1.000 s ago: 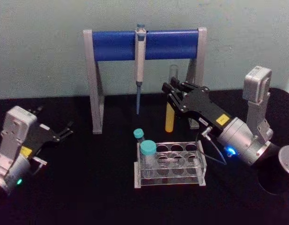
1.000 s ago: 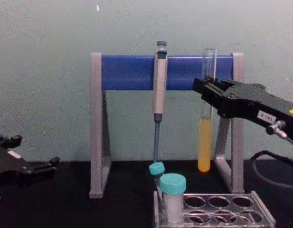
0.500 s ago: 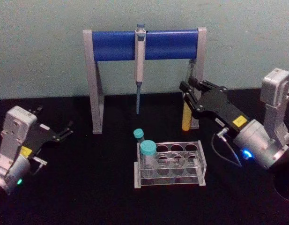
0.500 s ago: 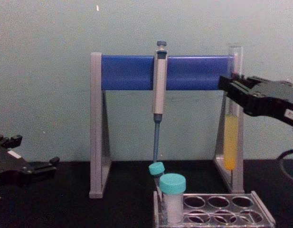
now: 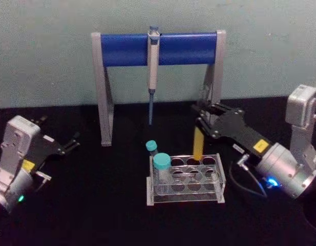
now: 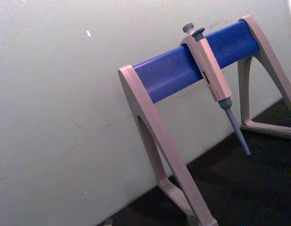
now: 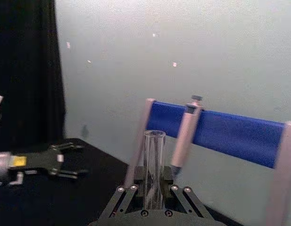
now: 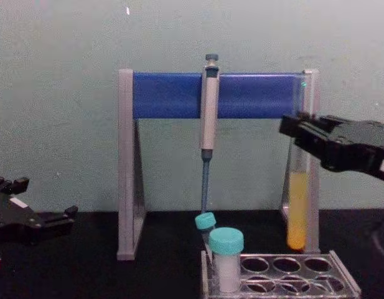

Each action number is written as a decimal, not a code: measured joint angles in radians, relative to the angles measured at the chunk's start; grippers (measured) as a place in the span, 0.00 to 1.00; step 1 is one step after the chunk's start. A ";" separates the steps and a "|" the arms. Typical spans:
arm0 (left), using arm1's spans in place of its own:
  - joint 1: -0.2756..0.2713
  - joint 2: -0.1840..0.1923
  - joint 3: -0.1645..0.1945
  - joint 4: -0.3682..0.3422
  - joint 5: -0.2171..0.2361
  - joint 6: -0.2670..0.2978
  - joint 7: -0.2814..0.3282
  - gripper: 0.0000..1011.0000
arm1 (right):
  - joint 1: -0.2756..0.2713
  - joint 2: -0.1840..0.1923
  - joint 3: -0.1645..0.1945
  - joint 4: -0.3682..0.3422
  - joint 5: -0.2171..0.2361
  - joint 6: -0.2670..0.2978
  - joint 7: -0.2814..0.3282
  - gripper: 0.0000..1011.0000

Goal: Pick up the test tube from the test tube rack, shake it, then place it back into the test tube rack.

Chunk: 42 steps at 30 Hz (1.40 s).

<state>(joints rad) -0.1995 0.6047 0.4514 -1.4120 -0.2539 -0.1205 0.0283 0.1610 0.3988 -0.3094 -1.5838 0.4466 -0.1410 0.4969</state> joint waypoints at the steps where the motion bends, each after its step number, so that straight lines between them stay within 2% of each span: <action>1: 0.000 0.000 0.000 0.000 0.000 0.000 0.000 0.99 | 0.003 -0.002 -0.004 0.003 0.006 0.001 0.006 0.23; 6: 0.000 0.000 0.000 0.000 0.000 0.000 0.000 0.99 | 0.043 -0.023 -0.035 0.048 0.050 -0.003 0.050 0.23; 11: 0.000 0.000 0.000 0.000 0.000 0.000 0.000 0.99 | 0.070 -0.044 -0.046 0.091 0.063 -0.037 0.056 0.23; 13: 0.000 0.000 0.000 0.000 0.000 0.000 0.000 0.99 | 0.081 -0.057 -0.047 0.114 0.057 -0.067 0.043 0.23; 22: 0.000 0.000 0.000 0.000 0.000 0.000 0.000 0.99 | 0.094 -0.080 -0.033 0.154 0.020 -0.114 0.000 0.23; 37: 0.000 0.000 0.000 0.000 0.000 0.000 0.000 0.99 | 0.090 -0.086 -0.015 0.155 -0.006 -0.115 -0.015 0.23; 42: 0.000 0.000 0.000 0.000 0.000 0.000 0.000 0.99 | 0.076 -0.071 -0.005 0.132 -0.037 -0.106 -0.037 0.23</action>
<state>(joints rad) -0.1995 0.6047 0.4514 -1.4120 -0.2539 -0.1205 0.0283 0.2373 0.3274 -0.3149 -1.4520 0.4093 -0.2467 0.4602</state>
